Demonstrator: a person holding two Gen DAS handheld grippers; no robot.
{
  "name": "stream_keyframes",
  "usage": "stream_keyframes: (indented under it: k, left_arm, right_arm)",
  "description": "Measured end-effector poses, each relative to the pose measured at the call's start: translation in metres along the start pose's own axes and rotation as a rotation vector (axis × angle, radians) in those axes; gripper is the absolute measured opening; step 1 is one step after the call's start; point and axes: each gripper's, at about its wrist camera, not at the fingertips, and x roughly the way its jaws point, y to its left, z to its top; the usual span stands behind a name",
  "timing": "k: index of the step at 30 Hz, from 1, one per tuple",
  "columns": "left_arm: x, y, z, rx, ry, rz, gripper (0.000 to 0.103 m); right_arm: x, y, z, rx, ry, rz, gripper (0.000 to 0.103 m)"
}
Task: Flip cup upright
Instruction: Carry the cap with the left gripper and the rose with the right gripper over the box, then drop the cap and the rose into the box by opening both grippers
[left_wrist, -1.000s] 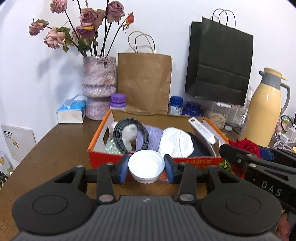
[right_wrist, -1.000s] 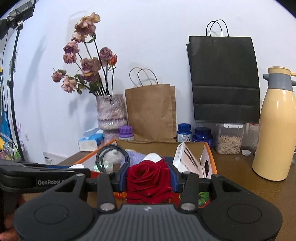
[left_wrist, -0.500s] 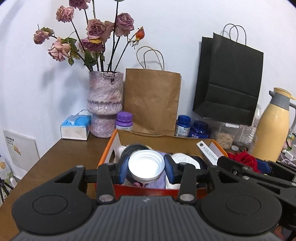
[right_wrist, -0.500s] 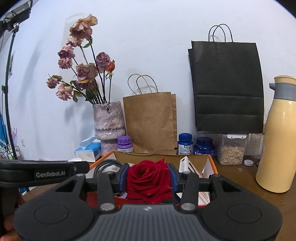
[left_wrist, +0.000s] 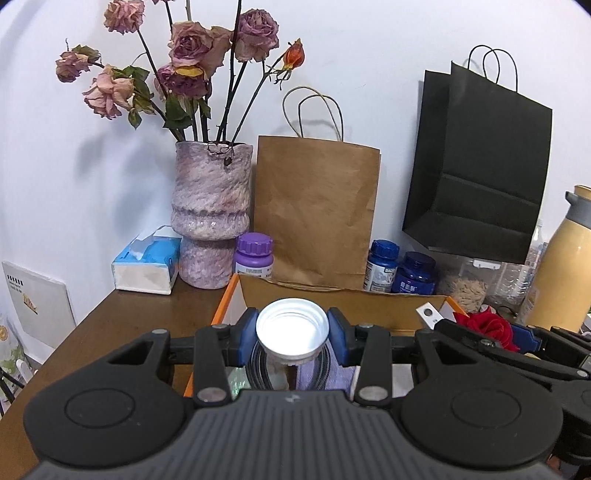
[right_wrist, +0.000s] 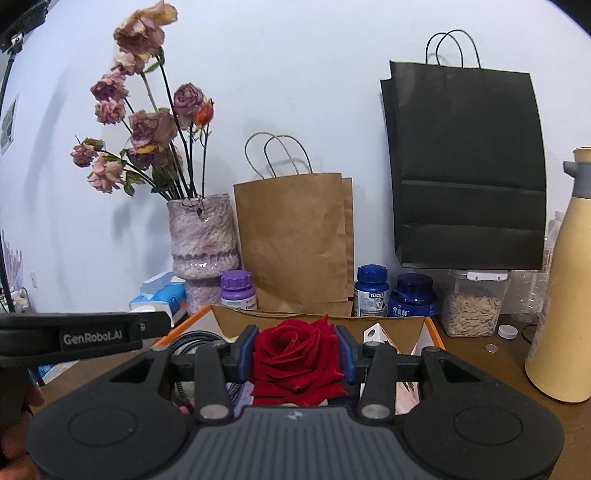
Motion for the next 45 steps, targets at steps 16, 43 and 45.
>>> stream_keyframes:
  k: [16,43,45]
  left_arm:
    - [0.056,-0.004,0.014,0.048,0.002,-0.003,0.041]
    - [0.075,0.006,0.023,0.063,-0.006,0.033,0.103]
    - [0.074,0.007,0.022,0.064,-0.001,0.032,0.103]
  right_arm:
    - [0.058,-0.012,0.015,-0.058,0.037,-0.006,0.043]
    - [0.081,-0.028,0.018,-0.059,0.088,-0.128,0.103]
    - [0.08,-0.028,0.018,-0.054,0.087,-0.124,0.103]
